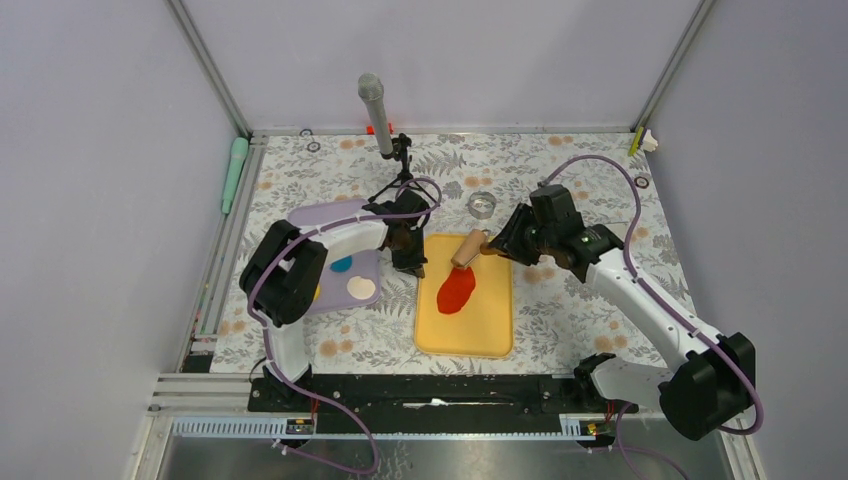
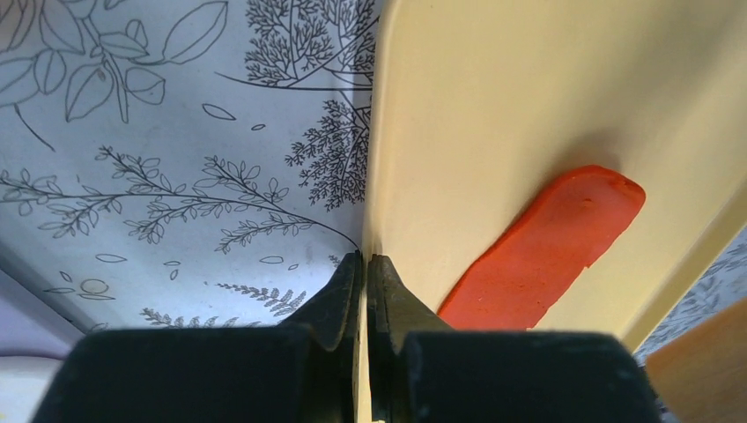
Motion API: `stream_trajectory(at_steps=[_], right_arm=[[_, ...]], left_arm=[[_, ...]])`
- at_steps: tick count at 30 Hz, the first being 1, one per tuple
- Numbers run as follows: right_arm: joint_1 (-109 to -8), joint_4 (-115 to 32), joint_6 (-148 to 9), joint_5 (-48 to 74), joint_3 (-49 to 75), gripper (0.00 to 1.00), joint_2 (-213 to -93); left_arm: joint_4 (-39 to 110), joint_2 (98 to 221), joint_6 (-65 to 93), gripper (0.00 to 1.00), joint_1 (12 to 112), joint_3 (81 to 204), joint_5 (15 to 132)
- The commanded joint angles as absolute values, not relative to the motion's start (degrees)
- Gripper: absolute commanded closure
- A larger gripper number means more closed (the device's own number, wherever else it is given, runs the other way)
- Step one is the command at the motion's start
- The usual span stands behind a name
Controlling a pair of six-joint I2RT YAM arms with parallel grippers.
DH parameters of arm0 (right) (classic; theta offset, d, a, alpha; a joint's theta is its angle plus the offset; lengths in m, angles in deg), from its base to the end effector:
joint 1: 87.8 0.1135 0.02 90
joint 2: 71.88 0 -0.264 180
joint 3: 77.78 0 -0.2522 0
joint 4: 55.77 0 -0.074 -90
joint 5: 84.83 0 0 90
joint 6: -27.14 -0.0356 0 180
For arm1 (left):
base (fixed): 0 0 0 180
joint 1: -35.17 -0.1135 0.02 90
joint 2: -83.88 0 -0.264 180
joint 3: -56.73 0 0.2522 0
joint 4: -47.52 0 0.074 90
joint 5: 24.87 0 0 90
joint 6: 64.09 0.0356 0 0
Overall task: Roll out the dumpling wrappers from the dough
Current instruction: Flatten out the dough on the work surface.
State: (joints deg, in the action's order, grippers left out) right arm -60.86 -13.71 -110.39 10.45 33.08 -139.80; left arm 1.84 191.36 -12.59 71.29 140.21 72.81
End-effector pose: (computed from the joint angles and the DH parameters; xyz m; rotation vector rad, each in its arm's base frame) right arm 0.2265 0.1188 0.2919 0.3799 2.3752 0.7539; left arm 0.2942 -0.2206 0.1603 -0.0254 2.9032 -0.4703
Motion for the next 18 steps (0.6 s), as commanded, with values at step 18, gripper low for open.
stream_trajectory(at_steps=[18], right_arm=[[-60.4,-11.3,-111.1,7.3,39.5,1.00,-144.2]], left_arm=[[6.2,193.7,-16.1,1.00,72.0,137.9,76.7]])
